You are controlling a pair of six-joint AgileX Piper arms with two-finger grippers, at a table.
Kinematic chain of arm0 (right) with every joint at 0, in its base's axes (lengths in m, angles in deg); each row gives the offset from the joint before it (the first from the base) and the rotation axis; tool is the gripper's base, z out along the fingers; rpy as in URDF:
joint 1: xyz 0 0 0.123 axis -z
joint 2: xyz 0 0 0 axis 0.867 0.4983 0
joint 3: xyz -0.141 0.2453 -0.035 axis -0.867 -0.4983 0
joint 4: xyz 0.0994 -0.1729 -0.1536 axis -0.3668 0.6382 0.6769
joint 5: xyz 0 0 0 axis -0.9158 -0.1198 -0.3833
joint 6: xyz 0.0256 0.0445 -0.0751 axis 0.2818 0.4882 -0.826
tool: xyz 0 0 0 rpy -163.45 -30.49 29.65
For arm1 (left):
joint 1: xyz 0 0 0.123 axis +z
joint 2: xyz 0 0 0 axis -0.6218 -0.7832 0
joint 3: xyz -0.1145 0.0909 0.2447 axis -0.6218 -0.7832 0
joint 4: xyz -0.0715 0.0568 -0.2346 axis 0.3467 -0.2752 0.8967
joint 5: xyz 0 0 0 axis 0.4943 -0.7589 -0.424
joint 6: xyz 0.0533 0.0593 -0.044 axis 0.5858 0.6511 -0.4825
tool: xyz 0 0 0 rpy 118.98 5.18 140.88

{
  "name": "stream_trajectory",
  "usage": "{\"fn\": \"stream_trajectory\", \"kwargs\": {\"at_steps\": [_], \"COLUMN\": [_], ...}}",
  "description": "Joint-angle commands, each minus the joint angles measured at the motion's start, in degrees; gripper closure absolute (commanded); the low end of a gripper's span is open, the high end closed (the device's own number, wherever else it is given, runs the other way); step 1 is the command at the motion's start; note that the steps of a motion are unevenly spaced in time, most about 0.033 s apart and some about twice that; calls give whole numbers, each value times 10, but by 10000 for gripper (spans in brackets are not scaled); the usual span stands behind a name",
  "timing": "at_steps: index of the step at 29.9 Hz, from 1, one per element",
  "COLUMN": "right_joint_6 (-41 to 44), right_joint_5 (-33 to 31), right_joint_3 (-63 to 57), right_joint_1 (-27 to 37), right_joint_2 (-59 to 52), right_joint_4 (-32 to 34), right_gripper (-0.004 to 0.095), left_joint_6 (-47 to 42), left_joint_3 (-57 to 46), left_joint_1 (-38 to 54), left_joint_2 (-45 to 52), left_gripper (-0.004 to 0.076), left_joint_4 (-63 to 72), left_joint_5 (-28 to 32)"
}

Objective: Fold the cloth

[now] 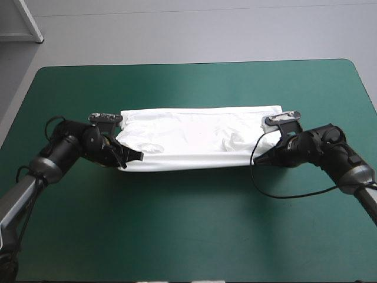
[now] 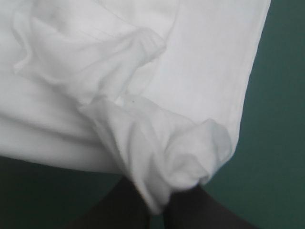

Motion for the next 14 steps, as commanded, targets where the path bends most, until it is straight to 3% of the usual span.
{"fn": "stream_trajectory", "kwargs": {"at_steps": [1, 6, 14], "right_joint_6": [0, 0, -10], "right_joint_5": [47, 72, 73], "right_joint_3": [75, 181, 316], "right_joint_1": [18, 49, 67], "right_joint_2": [22, 116, 252], "right_joint_4": [31, 30, 32], "right_gripper": [923, 923, 923], "left_joint_6": [45, 74, 74], "left_joint_3": [116, 270, 420], "left_joint_1": [42, 47, 47], "left_joint_2": [-41, -140, -257], "left_gripper": [732, 732, 732], "left_joint_4": [18, 11, -21], "left_joint_5": [-26, -70, -70]}}
